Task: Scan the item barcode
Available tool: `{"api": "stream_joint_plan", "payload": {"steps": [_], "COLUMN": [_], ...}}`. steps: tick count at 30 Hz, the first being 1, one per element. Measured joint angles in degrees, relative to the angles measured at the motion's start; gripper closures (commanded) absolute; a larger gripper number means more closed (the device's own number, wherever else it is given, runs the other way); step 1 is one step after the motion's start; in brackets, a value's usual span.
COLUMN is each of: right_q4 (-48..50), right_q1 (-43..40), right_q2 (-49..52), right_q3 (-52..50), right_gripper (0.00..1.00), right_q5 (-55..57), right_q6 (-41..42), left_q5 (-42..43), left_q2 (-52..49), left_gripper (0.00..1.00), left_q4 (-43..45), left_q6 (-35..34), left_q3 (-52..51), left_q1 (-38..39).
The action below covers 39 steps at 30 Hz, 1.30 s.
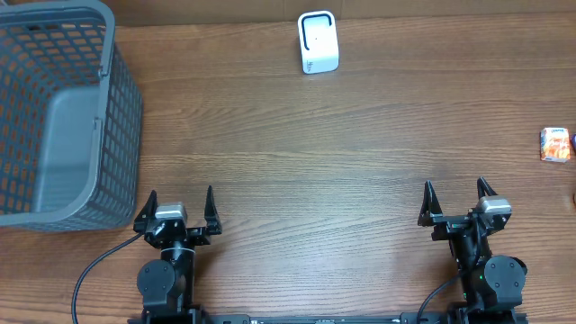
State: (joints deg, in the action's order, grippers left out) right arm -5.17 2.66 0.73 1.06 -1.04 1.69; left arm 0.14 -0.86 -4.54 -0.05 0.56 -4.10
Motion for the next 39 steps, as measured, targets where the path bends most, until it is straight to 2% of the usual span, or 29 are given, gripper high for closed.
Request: {"api": "stream_joint_plan", "payload": {"steps": [7,39], "right_q4": [-0.02,-0.02], "right_q1": [0.00,0.00], "right_q2": [0.00,0.00], "right_q3": [0.00,0.00], "right_gripper": [0.00,0.00], "right_q5": [-0.02,0.02], "right_q6": [-0.02,-0.04], "left_q5": [0.00,0.00], "left_q2": [0.00,0.00], "left_gripper": [0.00,0.00], "left_q4": [0.00,0.00], "left_q6": [1.75,1.99], "left_q3": [0.00,0.00], "left_q1": [0.00,0.00]}}
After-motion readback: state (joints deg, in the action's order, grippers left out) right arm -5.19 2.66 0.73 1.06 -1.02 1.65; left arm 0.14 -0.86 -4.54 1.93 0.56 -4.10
